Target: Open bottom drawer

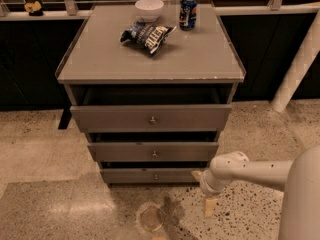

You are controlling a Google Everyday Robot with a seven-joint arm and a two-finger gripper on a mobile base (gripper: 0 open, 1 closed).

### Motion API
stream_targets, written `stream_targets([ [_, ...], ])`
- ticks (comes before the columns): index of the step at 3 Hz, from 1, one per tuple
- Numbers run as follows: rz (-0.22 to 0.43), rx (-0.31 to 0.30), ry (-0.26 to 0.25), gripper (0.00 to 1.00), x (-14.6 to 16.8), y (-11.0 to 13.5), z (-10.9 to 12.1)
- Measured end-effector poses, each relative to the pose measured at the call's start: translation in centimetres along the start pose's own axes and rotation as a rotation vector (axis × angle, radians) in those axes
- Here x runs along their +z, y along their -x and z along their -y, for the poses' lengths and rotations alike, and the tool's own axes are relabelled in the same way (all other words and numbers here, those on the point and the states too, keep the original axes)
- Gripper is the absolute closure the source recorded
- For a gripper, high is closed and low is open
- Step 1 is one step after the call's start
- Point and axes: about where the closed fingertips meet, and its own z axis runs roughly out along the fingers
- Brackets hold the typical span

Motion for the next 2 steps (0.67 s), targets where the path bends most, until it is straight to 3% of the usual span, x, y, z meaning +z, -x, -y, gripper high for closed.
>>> stream_targets([
  [1, 0.0, 0.0, 0.0, 0.0, 0.0, 0.0, 0.0],
  [2, -0.03, 0.026, 0.016, 0.0, 2.5, -0.9, -0.5],
])
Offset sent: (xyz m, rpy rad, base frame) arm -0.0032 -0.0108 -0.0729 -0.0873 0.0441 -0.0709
